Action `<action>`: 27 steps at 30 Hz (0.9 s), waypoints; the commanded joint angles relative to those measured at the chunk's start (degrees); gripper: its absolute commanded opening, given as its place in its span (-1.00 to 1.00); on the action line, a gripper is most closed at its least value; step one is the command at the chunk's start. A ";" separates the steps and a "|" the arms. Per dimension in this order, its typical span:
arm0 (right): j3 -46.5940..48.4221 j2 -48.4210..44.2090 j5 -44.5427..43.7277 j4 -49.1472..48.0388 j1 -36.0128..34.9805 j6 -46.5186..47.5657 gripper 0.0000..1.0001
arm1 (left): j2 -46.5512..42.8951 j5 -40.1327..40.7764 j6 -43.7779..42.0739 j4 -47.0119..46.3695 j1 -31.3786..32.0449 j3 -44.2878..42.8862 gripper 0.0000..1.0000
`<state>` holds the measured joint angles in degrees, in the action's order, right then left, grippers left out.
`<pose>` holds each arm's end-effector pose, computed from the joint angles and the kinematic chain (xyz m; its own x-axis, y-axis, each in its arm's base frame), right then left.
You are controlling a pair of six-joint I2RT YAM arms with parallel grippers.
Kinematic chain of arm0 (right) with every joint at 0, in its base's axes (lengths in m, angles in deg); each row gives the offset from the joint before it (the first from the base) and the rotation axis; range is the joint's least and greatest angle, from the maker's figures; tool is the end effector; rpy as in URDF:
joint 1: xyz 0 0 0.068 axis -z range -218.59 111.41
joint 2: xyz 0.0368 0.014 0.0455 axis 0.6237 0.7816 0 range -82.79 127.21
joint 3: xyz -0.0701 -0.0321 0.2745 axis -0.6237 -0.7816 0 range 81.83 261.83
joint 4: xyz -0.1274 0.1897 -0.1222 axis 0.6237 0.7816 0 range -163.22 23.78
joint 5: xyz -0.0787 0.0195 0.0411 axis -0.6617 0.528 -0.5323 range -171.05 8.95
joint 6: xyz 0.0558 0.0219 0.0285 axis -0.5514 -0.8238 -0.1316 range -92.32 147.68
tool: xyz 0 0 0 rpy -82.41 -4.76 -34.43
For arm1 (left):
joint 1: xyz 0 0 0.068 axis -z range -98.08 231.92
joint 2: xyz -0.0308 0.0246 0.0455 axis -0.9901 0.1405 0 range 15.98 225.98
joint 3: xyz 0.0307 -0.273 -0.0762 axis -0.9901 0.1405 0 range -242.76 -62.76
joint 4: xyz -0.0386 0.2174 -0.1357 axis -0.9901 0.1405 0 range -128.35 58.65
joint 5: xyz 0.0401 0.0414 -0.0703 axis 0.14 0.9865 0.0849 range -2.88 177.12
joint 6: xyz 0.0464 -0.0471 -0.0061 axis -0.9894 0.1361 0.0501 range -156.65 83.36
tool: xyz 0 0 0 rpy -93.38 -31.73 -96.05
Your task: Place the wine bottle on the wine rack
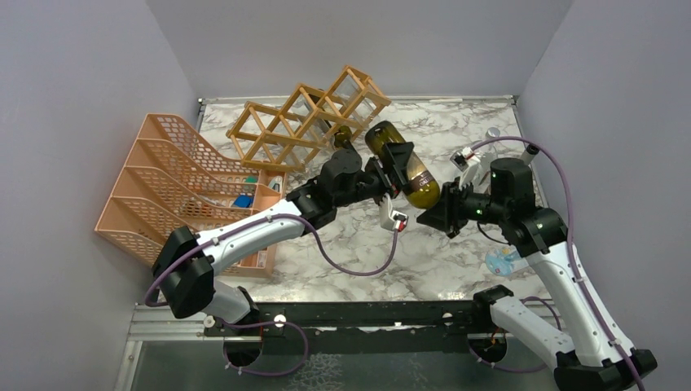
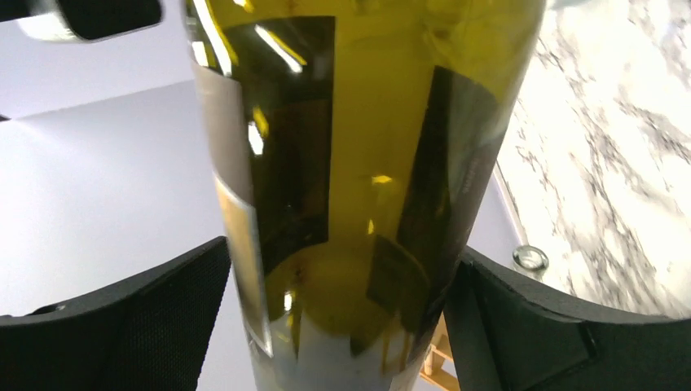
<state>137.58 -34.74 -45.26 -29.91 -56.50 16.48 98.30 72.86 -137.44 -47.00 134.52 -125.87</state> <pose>0.1448 0.0792 0.3433 -0.6798 -0.0541 -0.7314 -0.5810 0.6484 0.4919 0.2053 -0.2896 0.3416 0.9216 0.3621 0.1397 -0.0623 -0.2172 0.9741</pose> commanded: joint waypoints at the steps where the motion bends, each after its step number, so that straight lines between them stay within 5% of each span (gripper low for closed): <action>1: 4.26 -1.86 -9.64 -6.09 0.34 -3.00 -0.98 | -1.52 -0.04 3.34 -8.41 1.64 -1.42 0.98; 11: 10.46 -0.61 -22.42 -6.88 0.39 -7.16 -0.98 | -2.30 2.75 5.67 -8.57 2.79 -0.25 0.98; 16: 8.19 0.82 -19.83 -8.16 0.34 -7.18 -0.98 | -3.83 5.44 28.39 -11.64 2.77 -5.94 0.98; 20: 5.83 2.32 -15.78 -10.00 0.41 -6.99 -0.98 | -2.93 18.92 55.49 -15.09 2.78 -16.15 0.98; 27: 2.84 5.02 -5.05 -15.49 0.31 -8.47 -0.98 | -5.18 30.70 71.46 -15.07 2.77 -21.91 0.98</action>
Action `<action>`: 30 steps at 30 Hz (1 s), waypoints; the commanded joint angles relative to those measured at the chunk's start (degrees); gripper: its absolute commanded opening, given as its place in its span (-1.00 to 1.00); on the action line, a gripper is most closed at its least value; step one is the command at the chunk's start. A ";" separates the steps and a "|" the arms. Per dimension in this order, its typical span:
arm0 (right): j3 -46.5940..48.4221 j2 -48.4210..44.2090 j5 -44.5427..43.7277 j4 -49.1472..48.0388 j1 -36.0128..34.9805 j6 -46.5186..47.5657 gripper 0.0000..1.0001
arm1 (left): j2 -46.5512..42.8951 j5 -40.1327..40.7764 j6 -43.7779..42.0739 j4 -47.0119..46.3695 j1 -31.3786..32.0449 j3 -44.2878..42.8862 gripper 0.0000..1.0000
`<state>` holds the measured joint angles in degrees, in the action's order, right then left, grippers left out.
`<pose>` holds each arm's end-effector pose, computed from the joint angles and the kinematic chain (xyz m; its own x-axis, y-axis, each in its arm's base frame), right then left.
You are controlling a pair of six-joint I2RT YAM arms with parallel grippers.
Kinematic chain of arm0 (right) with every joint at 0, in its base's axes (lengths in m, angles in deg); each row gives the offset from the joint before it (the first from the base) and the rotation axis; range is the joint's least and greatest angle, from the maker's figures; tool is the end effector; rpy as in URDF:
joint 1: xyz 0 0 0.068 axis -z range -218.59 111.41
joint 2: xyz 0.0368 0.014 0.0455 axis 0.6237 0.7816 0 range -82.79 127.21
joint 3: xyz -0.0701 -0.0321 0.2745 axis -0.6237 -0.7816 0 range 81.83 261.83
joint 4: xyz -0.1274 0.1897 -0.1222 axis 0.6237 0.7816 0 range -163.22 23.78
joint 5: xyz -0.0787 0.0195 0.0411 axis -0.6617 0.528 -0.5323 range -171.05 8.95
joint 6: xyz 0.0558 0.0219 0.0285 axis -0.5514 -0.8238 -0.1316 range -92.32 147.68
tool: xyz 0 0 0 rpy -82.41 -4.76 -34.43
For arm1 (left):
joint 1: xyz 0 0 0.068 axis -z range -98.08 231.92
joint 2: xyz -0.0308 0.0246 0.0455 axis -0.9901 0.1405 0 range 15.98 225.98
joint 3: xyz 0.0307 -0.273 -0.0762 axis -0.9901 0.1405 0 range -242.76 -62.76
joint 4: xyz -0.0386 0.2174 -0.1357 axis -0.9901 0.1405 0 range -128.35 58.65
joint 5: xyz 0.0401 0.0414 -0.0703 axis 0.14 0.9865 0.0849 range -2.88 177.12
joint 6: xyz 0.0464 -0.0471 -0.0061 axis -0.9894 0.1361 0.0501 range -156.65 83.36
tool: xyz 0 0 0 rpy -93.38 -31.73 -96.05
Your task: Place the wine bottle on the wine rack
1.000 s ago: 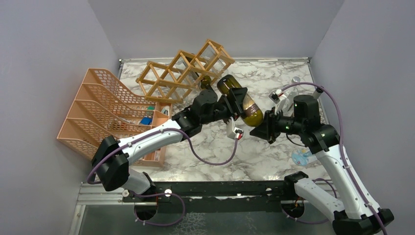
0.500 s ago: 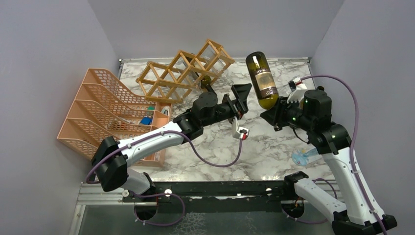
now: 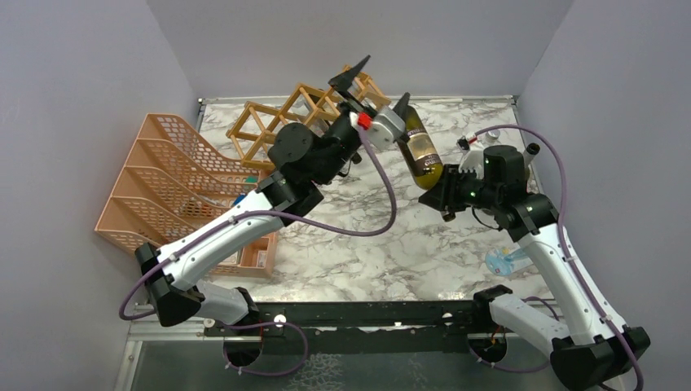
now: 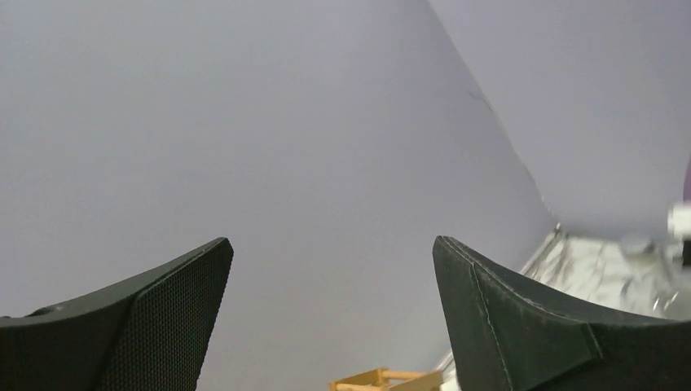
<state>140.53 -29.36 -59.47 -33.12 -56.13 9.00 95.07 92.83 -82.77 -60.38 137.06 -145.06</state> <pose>0.1772 0.0763 0.3475 -0.6978 0.0918 -0.7104 -0.3639 0.8089 0.4619 0.1877 -0.2601 0.5125 0.7204 0.2206 -0.6575 0.3546 0.6977 0.6225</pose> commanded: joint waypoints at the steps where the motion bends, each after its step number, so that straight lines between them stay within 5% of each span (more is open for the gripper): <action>1: -0.91 -0.36 10.32 -13.49 -0.16 -1.71 -0.98 | -2.28 13.81 20.00 -1.07 0.24 -3.51 0.98; 5: -2.87 0.10 12.71 -16.39 -2.13 -3.11 -0.98 | -4.84 23.37 32.48 3.79 0.23 -3.75 0.98; 11: -2.55 2.33 8.72 -19.80 -13.16 -3.47 -0.98 | -9.33 23.99 42.16 11.21 0.16 0.31 0.98; 20: 0.67 14.68 -2.39 -28.87 -31.47 -8.09 -0.98 | -15.69 24.79 44.83 17.93 0.07 3.44 0.98; 30: 5.14 28.52 -11.60 -36.25 -38.47 -16.71 -0.98 | -22.95 27.45 46.09 23.83 -0.03 8.06 0.98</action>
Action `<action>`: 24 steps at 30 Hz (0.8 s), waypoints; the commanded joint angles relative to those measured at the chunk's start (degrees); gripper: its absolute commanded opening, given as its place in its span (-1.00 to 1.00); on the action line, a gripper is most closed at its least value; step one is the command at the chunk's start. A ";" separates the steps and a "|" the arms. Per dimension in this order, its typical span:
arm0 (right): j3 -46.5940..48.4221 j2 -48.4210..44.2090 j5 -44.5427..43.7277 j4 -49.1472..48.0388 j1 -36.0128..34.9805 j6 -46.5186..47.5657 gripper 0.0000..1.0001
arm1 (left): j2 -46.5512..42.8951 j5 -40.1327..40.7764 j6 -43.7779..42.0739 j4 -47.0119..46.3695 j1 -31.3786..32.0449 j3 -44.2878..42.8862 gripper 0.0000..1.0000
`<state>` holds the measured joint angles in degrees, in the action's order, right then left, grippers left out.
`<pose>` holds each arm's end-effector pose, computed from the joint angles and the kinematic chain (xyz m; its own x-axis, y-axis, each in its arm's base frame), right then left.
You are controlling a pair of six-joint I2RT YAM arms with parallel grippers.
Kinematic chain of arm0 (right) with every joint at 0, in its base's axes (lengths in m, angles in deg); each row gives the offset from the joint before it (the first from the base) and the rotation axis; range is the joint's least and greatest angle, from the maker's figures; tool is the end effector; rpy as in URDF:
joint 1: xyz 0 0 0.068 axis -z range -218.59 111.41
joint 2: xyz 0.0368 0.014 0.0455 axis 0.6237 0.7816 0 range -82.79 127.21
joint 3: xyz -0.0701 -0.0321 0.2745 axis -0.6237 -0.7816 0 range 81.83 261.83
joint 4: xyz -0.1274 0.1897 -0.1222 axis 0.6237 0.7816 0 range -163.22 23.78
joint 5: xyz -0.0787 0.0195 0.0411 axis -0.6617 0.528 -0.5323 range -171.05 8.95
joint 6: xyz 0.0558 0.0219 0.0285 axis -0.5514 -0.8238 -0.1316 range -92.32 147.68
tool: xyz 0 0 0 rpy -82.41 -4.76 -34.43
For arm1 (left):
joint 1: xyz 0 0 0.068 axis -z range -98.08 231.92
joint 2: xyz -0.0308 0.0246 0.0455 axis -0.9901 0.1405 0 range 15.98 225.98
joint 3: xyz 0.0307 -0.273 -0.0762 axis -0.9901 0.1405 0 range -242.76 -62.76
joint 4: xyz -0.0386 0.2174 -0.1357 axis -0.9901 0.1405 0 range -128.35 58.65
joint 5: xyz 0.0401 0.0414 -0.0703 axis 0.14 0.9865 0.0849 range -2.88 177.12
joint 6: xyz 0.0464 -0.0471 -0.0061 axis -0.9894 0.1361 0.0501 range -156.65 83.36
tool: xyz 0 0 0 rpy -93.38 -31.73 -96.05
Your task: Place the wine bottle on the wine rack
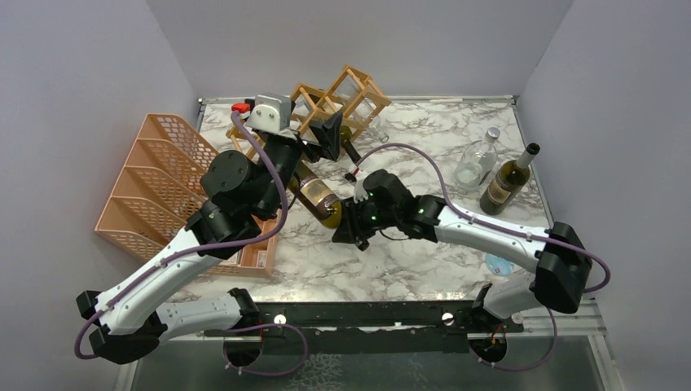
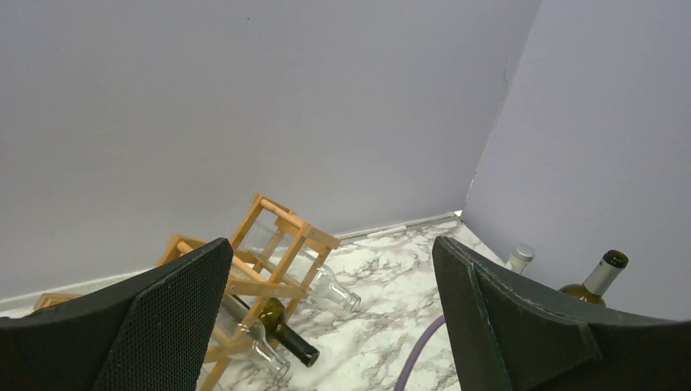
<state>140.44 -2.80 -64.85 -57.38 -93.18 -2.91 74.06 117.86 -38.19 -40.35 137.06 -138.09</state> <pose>0.1727 0.2683 0.2781 -0.7655 -0.2334 -0.5997 -0.6063 0.5739 0.5505 0.1366 -0.1488 0.5168 0.2000 -0.2466 -0.9483 0.4241 0.8942 -0.1431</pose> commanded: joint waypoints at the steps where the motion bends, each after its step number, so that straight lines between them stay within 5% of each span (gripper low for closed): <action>1: 5.42 2.86 -6.32 -13.40 -1.59 -5.85 -0.98 | -2.38 2.63 1.58 4.79 -0.03 1.26 0.98; 24: 17.09 18.76 -6.98 -18.90 -3.89 -14.77 -0.98 | -9.96 5.36 1.20 6.60 -0.03 6.00 0.98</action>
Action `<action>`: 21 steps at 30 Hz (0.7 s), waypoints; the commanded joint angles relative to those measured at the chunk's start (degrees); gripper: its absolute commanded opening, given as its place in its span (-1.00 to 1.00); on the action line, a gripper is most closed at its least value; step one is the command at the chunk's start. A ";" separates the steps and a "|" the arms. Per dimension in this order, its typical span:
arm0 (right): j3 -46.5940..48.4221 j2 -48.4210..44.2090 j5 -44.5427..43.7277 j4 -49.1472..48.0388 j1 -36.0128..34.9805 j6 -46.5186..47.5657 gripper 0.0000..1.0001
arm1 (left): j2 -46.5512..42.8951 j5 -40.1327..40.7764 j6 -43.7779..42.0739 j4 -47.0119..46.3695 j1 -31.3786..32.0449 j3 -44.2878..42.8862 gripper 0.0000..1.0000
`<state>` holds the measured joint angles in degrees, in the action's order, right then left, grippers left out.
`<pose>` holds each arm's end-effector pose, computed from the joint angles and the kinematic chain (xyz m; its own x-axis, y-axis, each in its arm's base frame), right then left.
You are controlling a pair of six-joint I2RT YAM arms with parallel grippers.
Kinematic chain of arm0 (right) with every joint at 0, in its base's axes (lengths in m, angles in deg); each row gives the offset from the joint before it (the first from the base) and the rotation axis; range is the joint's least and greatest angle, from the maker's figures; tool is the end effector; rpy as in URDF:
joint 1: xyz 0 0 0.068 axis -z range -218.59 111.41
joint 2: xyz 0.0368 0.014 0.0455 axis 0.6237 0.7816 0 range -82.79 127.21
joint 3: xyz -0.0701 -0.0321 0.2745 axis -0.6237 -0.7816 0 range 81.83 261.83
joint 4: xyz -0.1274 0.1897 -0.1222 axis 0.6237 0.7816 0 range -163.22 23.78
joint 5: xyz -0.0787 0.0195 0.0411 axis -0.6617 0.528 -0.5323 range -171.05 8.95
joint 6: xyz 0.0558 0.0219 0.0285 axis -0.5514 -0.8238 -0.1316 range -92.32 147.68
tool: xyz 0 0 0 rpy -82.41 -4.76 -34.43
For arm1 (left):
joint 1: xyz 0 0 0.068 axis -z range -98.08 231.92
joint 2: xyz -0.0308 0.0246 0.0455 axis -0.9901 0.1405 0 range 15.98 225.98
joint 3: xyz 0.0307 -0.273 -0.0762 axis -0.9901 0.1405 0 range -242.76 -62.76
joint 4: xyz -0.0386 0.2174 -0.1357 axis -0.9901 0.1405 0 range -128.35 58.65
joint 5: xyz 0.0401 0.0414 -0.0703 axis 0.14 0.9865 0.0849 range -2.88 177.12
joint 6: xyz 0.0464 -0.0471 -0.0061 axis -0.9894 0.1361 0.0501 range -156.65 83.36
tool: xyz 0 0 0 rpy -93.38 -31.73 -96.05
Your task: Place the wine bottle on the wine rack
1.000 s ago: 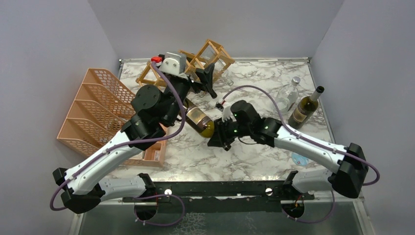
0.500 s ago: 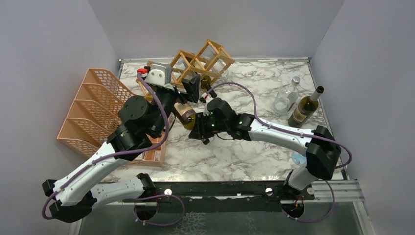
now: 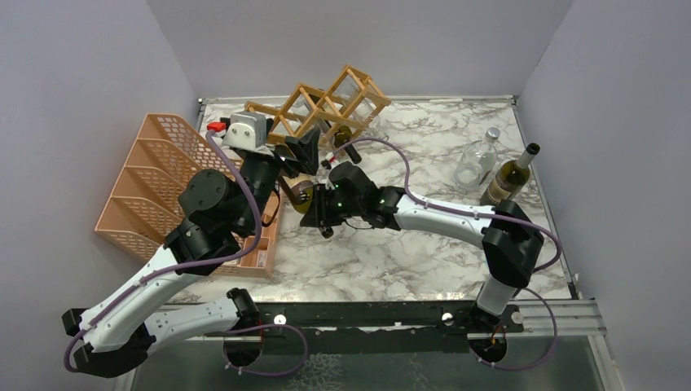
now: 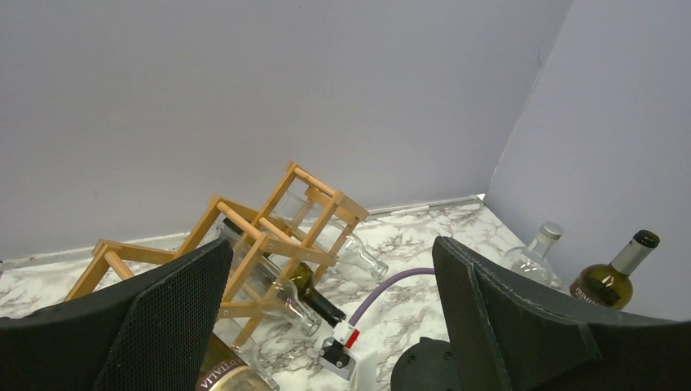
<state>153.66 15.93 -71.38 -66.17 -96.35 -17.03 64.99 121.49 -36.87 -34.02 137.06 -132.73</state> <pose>0.2111 0.3513 0.2606 -0.8506 -0.0486 -0.5236 -0.4359 0.6221 0.6503 0.1137 -0.1111 0.4987 0.1651 -0.2313 -0.9588 0.3674 0.9166 -0.1579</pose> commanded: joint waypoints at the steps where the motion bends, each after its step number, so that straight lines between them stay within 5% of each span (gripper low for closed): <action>1: 4.20 0.34 -0.75 -10.15 -0.85 -0.84 -0.98 | -0.97 1.75 -0.12 0.25 -0.03 0.63 0.98; 21: 11.63 7.98 -3.92 -10.53 -0.95 -1.46 -0.98 | 0.52 3.51 -0.30 2.78 -0.04 -1.32 0.98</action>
<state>160.31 23.07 -72.76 -69.05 -96.72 -19.85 65.39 123.63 -37.29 -32.16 137.06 -132.14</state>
